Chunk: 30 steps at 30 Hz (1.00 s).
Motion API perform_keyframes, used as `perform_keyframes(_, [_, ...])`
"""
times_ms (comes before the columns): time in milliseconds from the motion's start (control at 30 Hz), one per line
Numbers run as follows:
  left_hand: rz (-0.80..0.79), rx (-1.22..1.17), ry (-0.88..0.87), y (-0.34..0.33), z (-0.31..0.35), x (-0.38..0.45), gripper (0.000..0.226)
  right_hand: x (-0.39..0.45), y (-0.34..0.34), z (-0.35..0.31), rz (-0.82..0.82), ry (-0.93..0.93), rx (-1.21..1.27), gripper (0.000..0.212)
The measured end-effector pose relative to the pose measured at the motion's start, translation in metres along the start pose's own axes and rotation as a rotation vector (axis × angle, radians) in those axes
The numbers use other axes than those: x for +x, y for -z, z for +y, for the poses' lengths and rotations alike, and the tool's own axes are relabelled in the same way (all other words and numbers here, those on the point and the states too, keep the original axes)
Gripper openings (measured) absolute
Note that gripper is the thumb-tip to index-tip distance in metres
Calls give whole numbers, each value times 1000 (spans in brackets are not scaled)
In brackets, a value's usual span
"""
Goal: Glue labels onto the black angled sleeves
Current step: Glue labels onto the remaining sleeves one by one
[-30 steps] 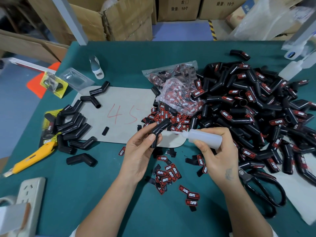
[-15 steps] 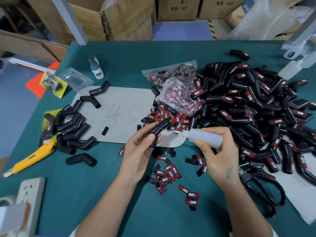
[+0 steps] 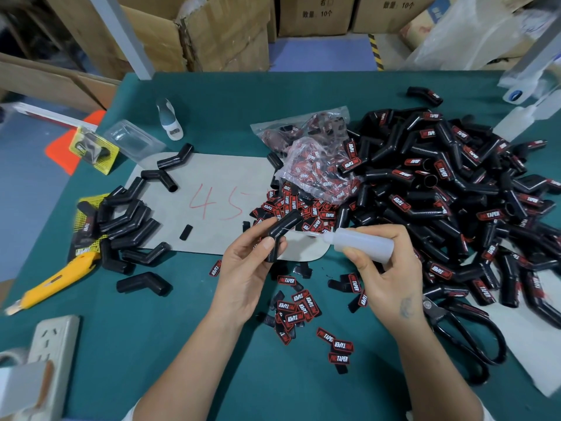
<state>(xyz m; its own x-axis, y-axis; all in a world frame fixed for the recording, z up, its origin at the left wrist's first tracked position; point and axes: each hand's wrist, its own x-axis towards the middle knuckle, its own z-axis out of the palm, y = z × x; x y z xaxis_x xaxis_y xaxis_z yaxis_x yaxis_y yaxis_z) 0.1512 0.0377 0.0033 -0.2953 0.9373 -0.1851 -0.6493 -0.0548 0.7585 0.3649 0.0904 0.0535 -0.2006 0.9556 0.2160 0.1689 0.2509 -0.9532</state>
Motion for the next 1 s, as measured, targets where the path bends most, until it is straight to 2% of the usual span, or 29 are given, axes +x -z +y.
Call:
perform_keyframes(700, [0, -6, 23, -2, 2, -2, 37, -2, 0, 0, -17, -4, -17, 24])
perform_keyframes(1000, [30, 1, 25, -3, 3, -2, 31, -1, 0, -3, -8, -2, -7, 23])
